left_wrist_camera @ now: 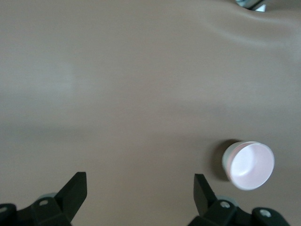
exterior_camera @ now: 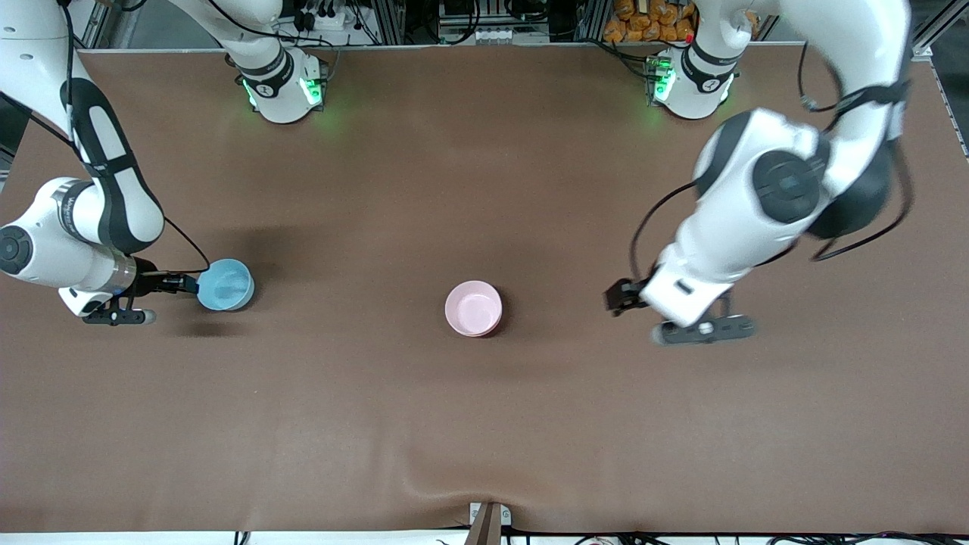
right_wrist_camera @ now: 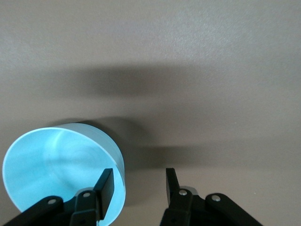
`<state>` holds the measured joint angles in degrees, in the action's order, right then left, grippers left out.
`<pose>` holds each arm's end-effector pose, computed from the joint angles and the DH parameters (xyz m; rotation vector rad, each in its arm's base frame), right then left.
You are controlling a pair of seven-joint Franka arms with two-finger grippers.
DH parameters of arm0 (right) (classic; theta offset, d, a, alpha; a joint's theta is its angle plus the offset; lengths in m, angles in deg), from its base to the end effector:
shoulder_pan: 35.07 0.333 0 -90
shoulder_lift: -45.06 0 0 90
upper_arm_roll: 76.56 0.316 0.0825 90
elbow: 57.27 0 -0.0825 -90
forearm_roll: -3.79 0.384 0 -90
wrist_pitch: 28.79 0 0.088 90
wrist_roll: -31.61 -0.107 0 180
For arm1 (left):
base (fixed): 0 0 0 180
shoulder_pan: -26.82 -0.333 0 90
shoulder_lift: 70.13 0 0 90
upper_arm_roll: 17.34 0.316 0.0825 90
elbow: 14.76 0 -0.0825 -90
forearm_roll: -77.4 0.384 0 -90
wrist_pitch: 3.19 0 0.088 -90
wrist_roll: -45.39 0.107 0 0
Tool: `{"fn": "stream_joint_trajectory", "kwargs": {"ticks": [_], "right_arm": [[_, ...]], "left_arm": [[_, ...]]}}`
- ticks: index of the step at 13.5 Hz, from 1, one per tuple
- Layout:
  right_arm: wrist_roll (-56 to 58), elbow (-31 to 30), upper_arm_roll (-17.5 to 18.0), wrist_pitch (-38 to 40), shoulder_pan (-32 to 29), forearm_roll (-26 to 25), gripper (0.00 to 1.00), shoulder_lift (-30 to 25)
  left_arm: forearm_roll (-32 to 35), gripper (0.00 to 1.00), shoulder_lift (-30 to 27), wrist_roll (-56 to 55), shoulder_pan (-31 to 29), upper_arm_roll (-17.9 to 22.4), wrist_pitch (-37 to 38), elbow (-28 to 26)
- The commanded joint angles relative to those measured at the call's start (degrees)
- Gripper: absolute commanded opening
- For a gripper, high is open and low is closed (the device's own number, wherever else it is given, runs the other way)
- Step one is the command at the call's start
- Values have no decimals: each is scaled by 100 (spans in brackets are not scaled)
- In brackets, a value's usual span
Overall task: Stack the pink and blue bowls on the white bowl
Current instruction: 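Grasp the blue bowl rim with the right gripper while the left gripper withdraws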
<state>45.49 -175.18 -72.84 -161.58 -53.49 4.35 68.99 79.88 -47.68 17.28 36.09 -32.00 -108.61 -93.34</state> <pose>0.5570 -0.1461 0.2184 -3.0623 0.0383 0.2211 0.6378 -0.2467 0.5079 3.0502 0.1316 0.0862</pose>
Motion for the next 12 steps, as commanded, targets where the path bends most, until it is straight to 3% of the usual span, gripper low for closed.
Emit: {"fn": "stream_joint_trajectory", "kwargs": {"ticks": [1,3,6,10,12], "right_arm": [[177,-364,93,-448,-83,189,51,-63],[177,-382,93,-449,-74,224,47,-54],[125,-373,93,-423,-48,233,0,-63],[98,-181,111,-38,-12,259,0,-72],[89,-14,207,340,-12,477,0,-107]], "left_arm": [[95,100,-653,400,-346,-28,564,-193],[95,100,-952,734,-653,-28,959,-219],[86,100,-1321,1016,-1084,-46,1216,-402],[77,100,-1972,1246,-1428,-46,1216,-983],[86,100,-2052,1246,-1463,-28,1295,-967]]}}
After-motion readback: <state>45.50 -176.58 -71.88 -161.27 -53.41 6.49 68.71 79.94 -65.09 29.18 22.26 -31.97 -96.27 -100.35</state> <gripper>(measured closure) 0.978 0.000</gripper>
